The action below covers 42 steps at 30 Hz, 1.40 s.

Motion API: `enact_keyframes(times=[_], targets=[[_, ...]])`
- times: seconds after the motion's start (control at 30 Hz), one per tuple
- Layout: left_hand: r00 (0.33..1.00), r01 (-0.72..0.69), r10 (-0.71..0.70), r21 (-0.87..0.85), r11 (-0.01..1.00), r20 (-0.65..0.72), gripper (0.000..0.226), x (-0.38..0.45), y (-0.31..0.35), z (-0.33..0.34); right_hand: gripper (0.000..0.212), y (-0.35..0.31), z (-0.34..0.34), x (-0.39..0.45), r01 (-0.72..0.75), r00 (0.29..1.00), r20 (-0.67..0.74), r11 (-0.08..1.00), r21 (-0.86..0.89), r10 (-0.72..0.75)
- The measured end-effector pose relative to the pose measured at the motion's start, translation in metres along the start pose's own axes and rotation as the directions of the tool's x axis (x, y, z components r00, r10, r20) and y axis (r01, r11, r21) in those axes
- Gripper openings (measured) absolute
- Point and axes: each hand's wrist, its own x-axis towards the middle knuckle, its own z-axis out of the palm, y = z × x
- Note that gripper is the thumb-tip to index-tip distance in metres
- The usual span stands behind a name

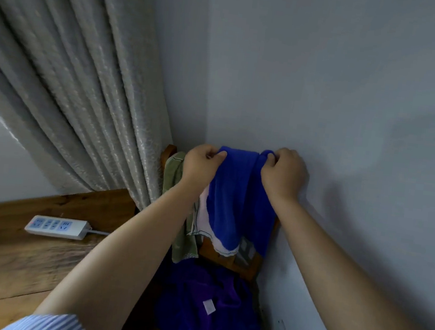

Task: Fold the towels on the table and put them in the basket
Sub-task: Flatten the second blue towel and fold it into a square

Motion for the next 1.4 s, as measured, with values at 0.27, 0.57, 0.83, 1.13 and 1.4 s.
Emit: enact_keyframes(times=[0.27, 0.57, 0.83, 1.13, 1.4], targets=[[0.984, -0.028, -0.012, -0.219, 0.975, -0.177, 0.022, -0.088, -0.028, -0.122, 0.02, -0.105, -0.015, -0.104, 0.27, 0.942, -0.23, 0.959, 0.091, -0.243], [0.929, -0.099, -0.043, -0.358, 0.928, -0.368, 0.025, -0.2, -0.079, -0.301, 0.02, -0.228, 0.004, -0.243, 0.484, 0.872, -0.247, 0.82, 0.305, -0.423], [0.869, 0.003, -0.121, -0.24, 0.971, -0.479, 0.027, -0.28, -0.141, -0.416, 0.018, -0.304, 0.05, -0.334, 0.353, 0.862, 0.114, 0.746, 0.564, -0.494], [0.672, 0.247, -0.337, -0.23, 0.941, -0.659, 0.027, -0.334, -0.241, -0.501, 0.018, -0.368, 0.14, -0.39, 0.144, 0.753, 0.42, 0.75, 0.646, -0.507], [0.633, 0.45, -0.39, -0.092, 0.888, -0.668, 0.03, -0.285, -0.272, -0.553, 0.02, -0.402, 0.21, -0.38, 0.033, 0.666, 0.598, 0.819, 0.573, -0.445]])
